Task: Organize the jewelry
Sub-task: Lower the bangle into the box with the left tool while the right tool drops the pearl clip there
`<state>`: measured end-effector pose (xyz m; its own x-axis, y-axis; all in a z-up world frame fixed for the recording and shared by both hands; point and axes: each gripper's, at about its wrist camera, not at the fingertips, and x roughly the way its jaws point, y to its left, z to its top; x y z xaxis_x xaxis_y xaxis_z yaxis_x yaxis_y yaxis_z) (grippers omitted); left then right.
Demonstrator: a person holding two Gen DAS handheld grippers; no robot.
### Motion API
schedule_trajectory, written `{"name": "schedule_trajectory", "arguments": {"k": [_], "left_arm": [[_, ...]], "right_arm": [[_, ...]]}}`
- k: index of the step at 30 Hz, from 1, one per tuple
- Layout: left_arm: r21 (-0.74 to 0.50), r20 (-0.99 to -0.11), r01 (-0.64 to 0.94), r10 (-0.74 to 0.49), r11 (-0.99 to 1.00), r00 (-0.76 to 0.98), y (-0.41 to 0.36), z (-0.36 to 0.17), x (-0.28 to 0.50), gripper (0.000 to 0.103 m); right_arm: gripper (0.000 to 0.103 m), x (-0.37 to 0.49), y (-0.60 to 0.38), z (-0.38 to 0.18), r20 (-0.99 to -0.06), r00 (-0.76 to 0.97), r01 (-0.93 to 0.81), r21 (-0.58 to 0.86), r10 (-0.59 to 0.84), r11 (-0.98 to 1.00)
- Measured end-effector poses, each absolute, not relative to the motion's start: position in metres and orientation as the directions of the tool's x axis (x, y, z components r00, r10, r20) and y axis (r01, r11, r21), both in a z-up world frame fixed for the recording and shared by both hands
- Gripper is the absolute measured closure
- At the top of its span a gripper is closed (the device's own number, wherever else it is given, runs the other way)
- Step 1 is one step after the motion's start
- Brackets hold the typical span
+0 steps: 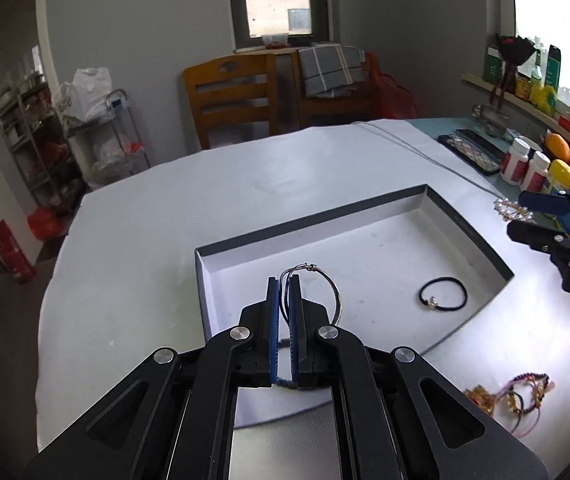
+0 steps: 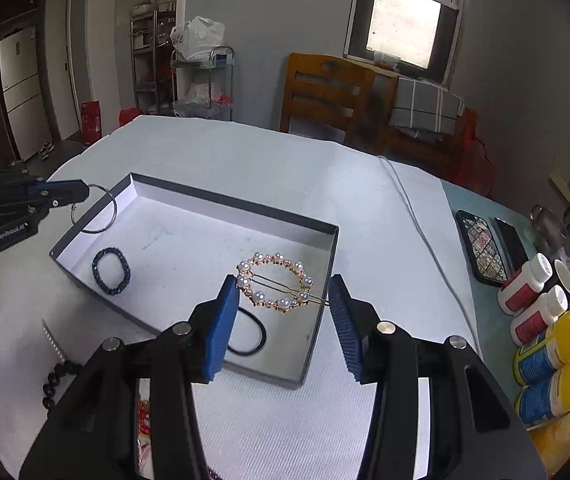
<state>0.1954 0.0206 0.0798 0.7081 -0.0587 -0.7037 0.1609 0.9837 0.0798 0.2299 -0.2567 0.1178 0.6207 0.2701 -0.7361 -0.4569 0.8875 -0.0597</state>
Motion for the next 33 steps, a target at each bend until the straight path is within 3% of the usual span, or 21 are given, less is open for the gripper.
{"name": "schedule_trajectory", "arguments": {"k": [9, 24, 29, 33], "left_arm": [[-0.024, -0.779, 0.052, -0.051, 0.998, 0.624, 0.049, 0.027, 0.254, 0.098], [0.056, -0.797, 0.055, 0.011, 0.997, 0.604, 0.044, 0.008, 0.26, 0.098], [0.039, -0.783, 0.064, -0.01, 0.997, 0.623, 0.044, 0.015, 0.256, 0.071], [0.034, -0.757, 0.07, -0.02, 0.997, 0.653, 0.038, 0.033, 0.242, 0.062]], "right_arm": [[0.057, 0.284, -0.228, 0.065, -0.791, 0.558, -0.414, -0.005, 0.25, 0.91], [0.057, 0.3, -0.212, 0.025, -0.85, 0.488, -0.444, -0.044, 0.2, 0.895], [0.05, 0.298, -0.214, 0.029, -0.848, 0.483, -0.449, -0.026, 0.218, 0.893], [0.044, 0.288, -0.217, 0.041, -0.839, 0.49, -0.462, -0.021, 0.236, 0.886]]}}
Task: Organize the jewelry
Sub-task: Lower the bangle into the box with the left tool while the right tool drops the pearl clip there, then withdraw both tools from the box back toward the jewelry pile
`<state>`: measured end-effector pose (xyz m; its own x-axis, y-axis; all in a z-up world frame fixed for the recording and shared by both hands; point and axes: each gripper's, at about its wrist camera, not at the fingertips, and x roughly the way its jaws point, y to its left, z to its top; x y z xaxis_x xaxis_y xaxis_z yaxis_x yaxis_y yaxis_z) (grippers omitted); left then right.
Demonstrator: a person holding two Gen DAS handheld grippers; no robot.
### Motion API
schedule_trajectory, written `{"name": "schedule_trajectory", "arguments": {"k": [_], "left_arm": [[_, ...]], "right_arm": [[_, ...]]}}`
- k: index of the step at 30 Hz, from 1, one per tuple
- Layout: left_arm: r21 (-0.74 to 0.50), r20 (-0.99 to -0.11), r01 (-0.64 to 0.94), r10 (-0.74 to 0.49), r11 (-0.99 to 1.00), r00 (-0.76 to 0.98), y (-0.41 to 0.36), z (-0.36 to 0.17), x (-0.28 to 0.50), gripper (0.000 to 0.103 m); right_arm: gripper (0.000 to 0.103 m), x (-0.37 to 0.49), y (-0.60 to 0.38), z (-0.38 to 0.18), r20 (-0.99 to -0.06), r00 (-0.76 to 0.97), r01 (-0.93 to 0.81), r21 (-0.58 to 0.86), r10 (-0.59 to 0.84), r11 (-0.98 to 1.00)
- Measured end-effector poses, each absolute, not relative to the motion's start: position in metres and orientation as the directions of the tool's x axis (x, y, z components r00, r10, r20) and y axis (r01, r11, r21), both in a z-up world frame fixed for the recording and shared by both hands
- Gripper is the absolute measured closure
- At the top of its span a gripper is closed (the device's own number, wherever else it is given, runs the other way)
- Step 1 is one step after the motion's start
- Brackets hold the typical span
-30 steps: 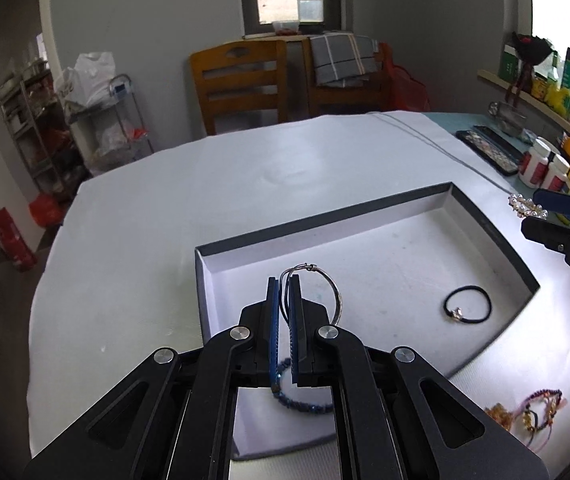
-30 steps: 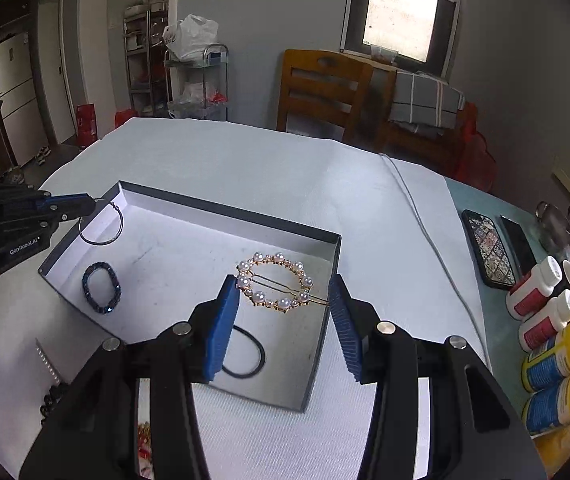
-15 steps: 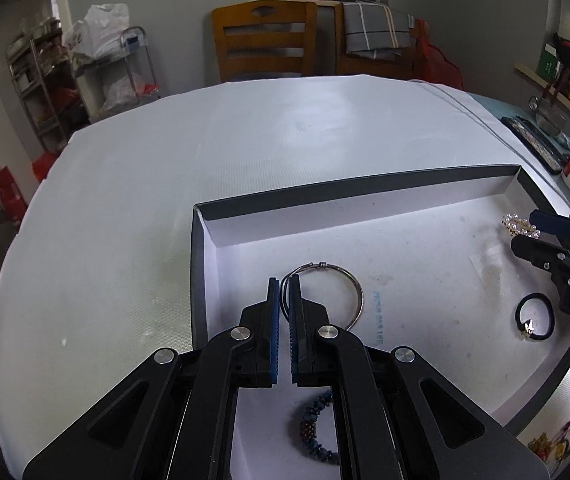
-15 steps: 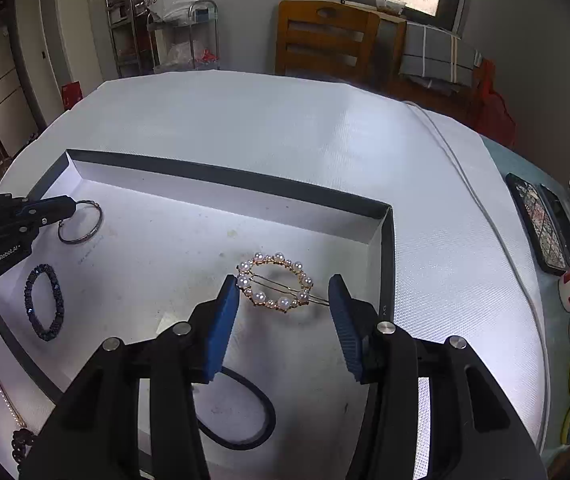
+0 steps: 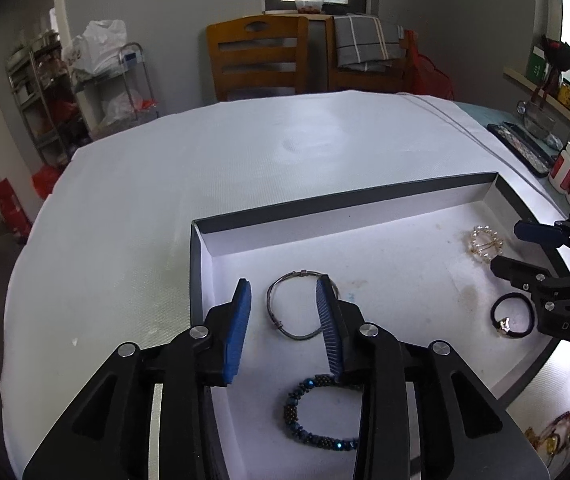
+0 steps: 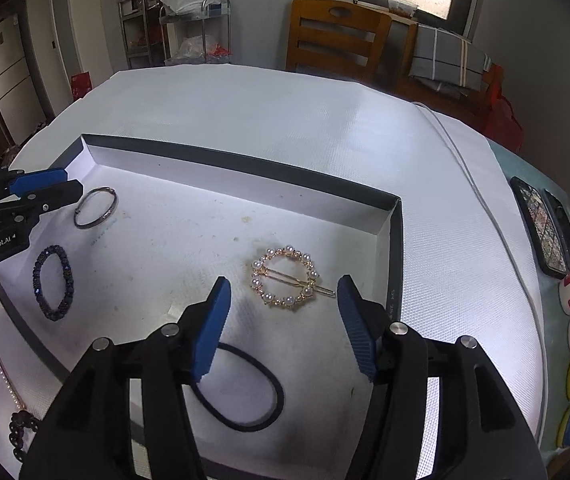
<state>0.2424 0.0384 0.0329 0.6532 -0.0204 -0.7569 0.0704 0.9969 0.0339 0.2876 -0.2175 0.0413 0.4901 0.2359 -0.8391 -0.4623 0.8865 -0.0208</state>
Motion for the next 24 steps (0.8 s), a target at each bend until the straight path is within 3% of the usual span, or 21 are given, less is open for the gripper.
{"name": "schedule_trajectory", "arguments": {"k": [2, 7, 24], "left_arm": [[0.028, -0.739, 0.075, -0.03, 0.997, 0.673, 0.035, 0.044, 0.233, 0.047], [0.041, -0.712, 0.088, -0.033, 0.995, 0.702, 0.026, 0.063, 0.209, 0.024], [0.063, -0.657, 0.154, -0.075, 0.986, 0.75, 0.0, 0.078, 0.12, 0.021]], "right_arm": [[0.038, 0.28, -0.221, 0.049, -0.833, 0.496, -0.468, -0.019, 0.245, 0.883], [0.015, 0.26, -0.234, 0.071, -0.809, 0.53, -0.45, -0.013, 0.255, 0.893], [0.006, 0.165, -0.304, 0.081, -0.678, 0.673, -0.29, 0.124, 0.294, 0.949]]}}
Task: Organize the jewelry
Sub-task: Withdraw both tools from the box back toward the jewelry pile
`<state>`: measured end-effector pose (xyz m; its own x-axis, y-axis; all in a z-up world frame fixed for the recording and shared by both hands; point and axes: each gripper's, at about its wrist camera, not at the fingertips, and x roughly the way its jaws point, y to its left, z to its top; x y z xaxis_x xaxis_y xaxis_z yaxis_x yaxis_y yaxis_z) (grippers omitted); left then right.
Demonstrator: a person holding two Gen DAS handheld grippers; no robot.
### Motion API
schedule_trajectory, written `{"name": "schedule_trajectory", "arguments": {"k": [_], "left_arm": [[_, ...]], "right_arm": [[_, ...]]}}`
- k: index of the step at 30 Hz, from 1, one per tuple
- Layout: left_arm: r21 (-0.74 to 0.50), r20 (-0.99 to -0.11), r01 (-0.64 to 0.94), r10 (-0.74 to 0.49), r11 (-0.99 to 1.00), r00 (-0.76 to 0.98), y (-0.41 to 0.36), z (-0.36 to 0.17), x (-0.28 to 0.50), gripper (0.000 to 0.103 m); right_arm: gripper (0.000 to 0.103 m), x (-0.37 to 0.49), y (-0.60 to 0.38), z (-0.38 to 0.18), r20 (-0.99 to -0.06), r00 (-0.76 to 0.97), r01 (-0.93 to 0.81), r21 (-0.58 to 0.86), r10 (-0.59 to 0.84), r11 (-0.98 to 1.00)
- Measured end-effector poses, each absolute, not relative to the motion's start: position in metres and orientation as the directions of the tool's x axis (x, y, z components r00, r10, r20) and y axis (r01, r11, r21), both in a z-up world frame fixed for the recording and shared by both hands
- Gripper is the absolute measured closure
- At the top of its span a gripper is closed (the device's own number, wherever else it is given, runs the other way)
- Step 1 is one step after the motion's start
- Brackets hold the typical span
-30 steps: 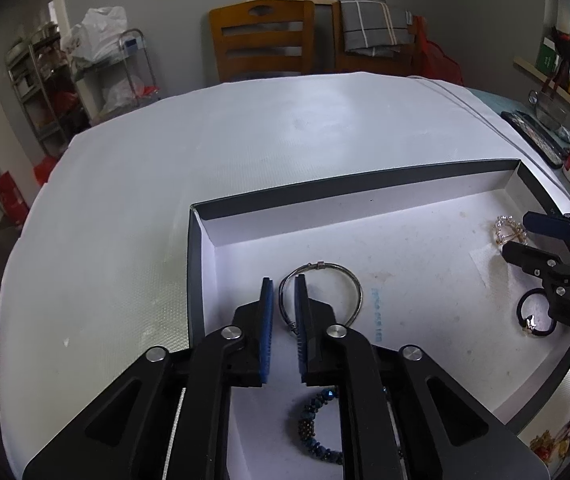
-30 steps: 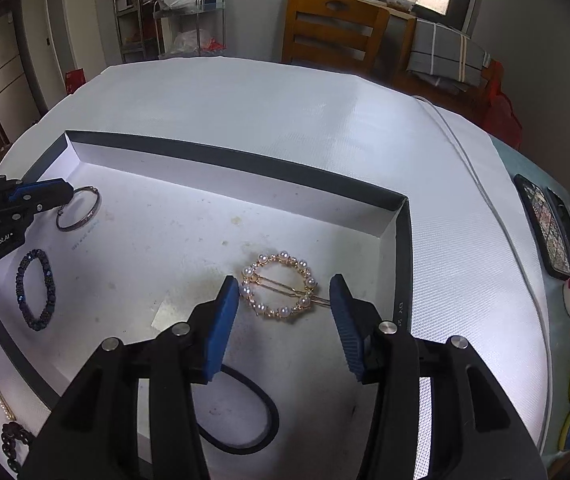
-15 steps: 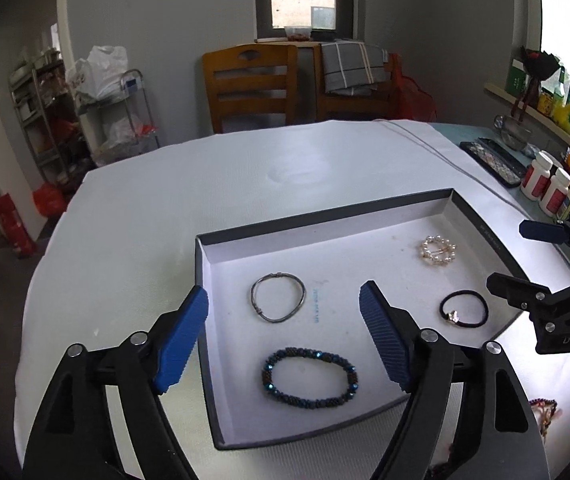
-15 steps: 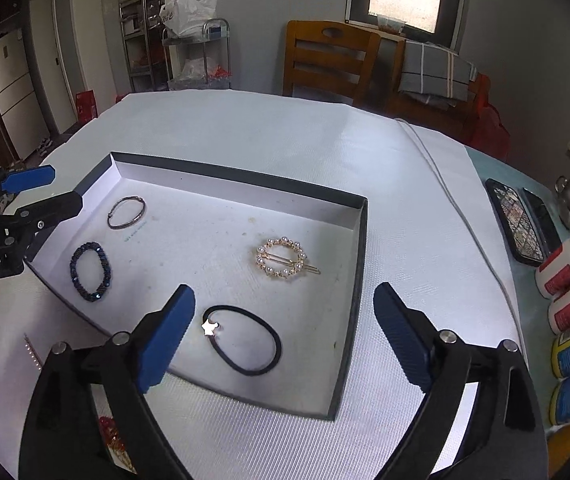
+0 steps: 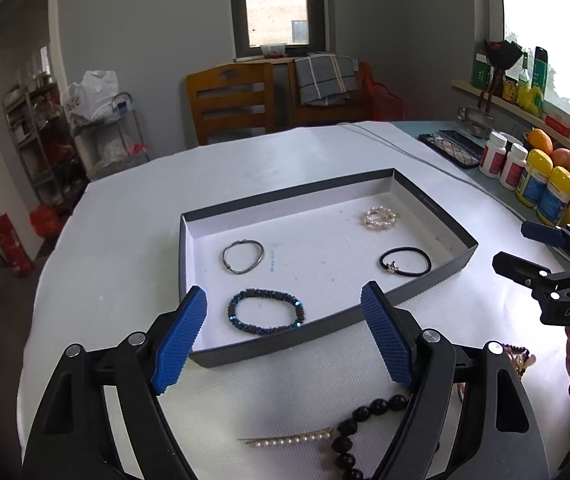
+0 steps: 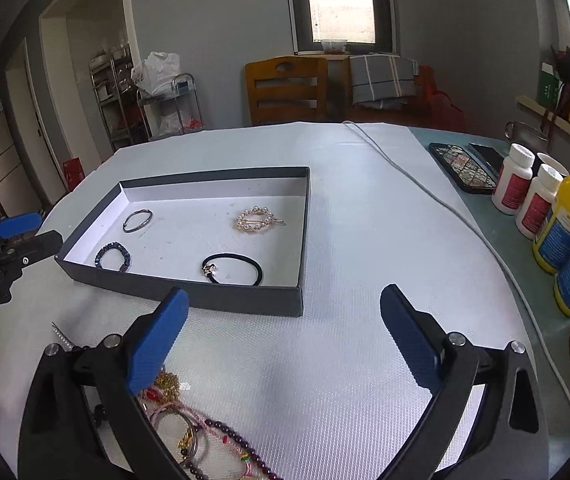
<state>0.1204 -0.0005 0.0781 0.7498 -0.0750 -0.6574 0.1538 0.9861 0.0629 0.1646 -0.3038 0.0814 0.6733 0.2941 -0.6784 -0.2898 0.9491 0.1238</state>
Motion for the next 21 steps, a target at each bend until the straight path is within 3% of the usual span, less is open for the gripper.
{"name": "schedule_trajectory", "arguments": {"k": [7, 21], "left_arm": [[0.028, -0.641, 0.171, -0.114, 0.985, 0.759, 0.005, 0.076, 0.086, 0.013], [0.033, -0.687, 0.232, -0.146, 0.972, 0.712, 0.01, 0.05, 0.031, 0.011]], "right_arm": [[0.006, 0.136, -0.309, 0.092, -0.644, 0.705, -0.307, 0.101, 0.297, 0.946], [0.006, 0.092, -0.312, 0.079, -0.704, 0.648, -0.385, 0.026, 0.291, 0.923]]}}
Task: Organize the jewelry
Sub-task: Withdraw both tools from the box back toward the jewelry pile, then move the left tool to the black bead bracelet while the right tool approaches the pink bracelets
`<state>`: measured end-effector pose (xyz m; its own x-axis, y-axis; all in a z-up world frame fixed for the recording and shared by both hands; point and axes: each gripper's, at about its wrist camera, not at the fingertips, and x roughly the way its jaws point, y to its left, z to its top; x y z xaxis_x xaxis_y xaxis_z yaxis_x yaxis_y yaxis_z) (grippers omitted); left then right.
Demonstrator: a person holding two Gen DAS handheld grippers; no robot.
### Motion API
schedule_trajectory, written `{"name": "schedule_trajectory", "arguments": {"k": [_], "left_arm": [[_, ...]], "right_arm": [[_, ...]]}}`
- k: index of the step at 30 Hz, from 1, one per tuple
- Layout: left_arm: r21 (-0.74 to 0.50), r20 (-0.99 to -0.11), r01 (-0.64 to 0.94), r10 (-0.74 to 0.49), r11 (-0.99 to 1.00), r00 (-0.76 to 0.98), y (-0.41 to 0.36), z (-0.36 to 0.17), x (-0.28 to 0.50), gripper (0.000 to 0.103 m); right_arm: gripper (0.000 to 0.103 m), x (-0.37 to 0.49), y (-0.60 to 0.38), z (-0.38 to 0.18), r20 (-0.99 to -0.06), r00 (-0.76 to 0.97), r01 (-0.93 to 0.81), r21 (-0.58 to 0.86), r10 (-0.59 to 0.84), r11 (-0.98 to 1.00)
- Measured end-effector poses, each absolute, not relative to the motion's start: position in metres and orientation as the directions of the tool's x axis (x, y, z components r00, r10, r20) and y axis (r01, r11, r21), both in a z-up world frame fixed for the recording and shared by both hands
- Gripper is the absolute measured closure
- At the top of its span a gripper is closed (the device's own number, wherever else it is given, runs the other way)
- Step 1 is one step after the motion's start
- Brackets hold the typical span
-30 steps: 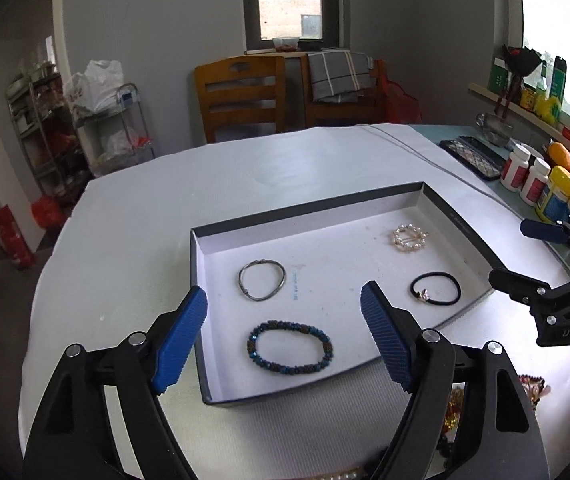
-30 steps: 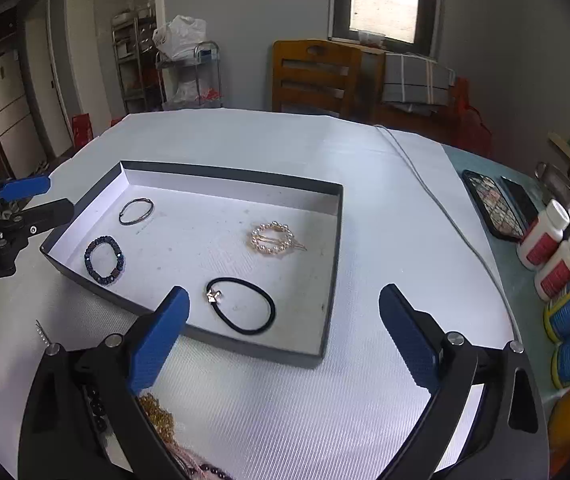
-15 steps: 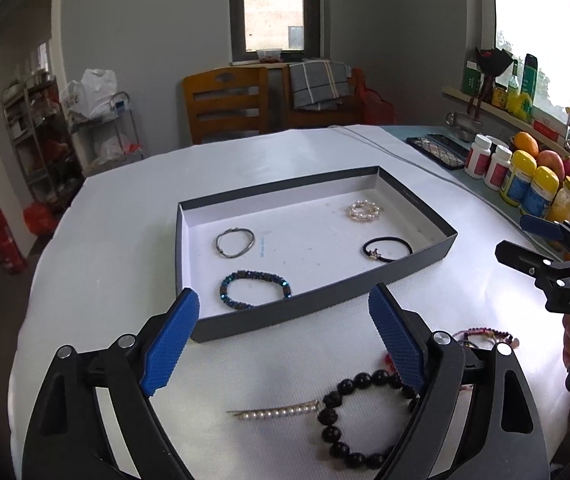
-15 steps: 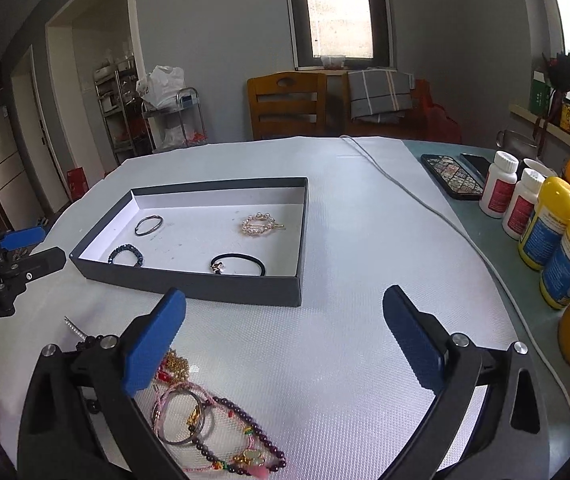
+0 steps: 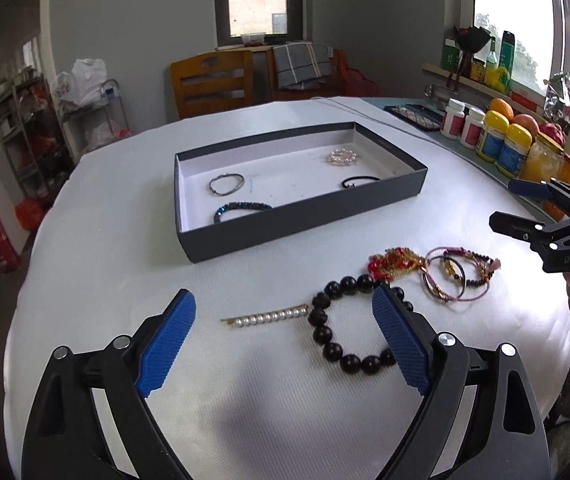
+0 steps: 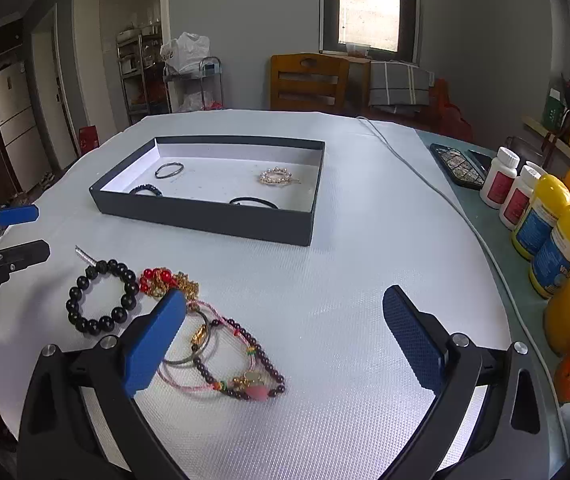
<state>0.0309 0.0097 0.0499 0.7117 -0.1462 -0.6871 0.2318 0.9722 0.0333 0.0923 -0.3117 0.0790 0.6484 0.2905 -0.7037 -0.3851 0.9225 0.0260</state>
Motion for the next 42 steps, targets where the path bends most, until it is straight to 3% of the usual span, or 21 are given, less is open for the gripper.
{"name": "schedule_trajectory", "arguments": {"k": [19, 25, 27, 29, 32, 37, 42], "left_arm": [[0.019, -0.76, 0.328, -0.2, 0.944, 0.619, -0.025, 0.013, 0.018, 0.011], [-0.008, -0.76, 0.289, -0.193, 0.957, 0.621, -0.017, 0.018, 0.029, 0.014], [0.0, -0.76, 0.279, -0.181, 0.96, 0.624, -0.017, 0.019, 0.034, 0.024], [-0.006, -0.773, 0.283, -0.184, 0.959, 0.608, -0.018, 0.018, 0.039, 0.05], [0.007, -0.779, 0.285, -0.173, 0.959, 0.602, -0.022, 0.014, 0.042, 0.059], [0.015, -0.79, 0.292, -0.167, 0.956, 0.589, -0.023, 0.006, 0.045, 0.07], [0.013, -0.793, 0.286, -0.164, 0.958, 0.587, -0.018, 0.0, 0.048, 0.077]], "right_arm": [[0.006, 0.069, -0.31, 0.06, -0.757, 0.574, -0.449, 0.028, 0.313, 0.893], [0.006, 0.069, -0.309, 0.058, -0.757, 0.569, -0.457, 0.035, 0.322, 0.889], [0.006, 0.069, -0.307, 0.058, -0.757, 0.565, -0.462, 0.039, 0.328, 0.886], [0.006, 0.07, -0.306, 0.057, -0.76, 0.562, -0.463, 0.038, 0.327, 0.885], [0.018, 0.072, -0.304, 0.056, -0.768, 0.554, -0.456, 0.043, 0.322, 0.889], [0.052, 0.076, -0.298, 0.052, -0.783, 0.526, -0.471, 0.057, 0.332, 0.88], [0.067, 0.084, -0.286, 0.052, -0.785, 0.531, -0.498, 0.018, 0.321, 0.867]]}}
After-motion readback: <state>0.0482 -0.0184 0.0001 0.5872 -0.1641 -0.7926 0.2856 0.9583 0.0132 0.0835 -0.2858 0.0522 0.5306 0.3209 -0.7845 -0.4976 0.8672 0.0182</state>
